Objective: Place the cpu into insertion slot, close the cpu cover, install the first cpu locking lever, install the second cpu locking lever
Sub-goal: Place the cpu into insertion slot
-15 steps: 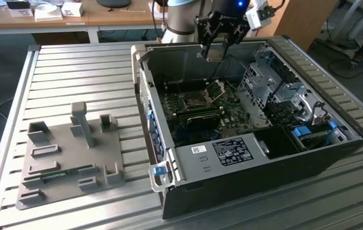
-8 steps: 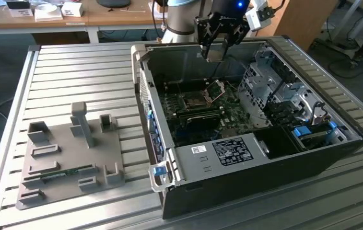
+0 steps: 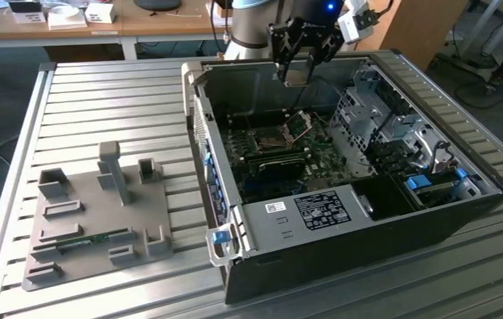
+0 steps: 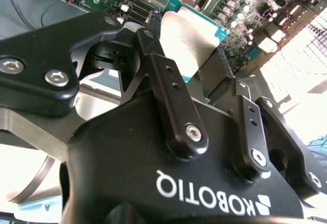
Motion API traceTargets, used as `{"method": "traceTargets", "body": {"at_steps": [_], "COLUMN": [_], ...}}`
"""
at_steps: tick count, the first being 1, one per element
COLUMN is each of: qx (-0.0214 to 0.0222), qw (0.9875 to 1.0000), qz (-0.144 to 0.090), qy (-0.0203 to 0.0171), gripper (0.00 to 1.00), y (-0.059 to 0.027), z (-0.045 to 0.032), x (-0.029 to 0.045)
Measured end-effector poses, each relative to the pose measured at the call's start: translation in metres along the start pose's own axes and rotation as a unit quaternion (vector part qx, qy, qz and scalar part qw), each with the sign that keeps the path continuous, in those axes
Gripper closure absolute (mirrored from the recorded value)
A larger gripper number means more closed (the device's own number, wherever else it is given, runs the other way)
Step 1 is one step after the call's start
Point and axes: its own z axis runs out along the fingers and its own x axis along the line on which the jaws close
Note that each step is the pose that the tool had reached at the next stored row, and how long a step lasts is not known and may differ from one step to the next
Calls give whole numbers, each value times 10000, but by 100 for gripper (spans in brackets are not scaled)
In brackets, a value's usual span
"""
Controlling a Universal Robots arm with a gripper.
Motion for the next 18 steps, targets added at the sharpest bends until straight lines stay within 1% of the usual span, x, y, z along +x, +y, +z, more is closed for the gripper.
{"method": "traceTargets", "body": {"at_steps": [5, 9, 12, 18], "qx": [0, 0, 0, 0], "qw": [10000, 10000, 10000, 10000], "qz": [-1, -1, -1, -1], "qy": [-9, -11, -11, -11], "gripper": [46, 46, 46, 46], "y": [-2, -6, -9, -9], "z": [6, 51, 78, 82], "x": [48, 72, 80, 80]}}
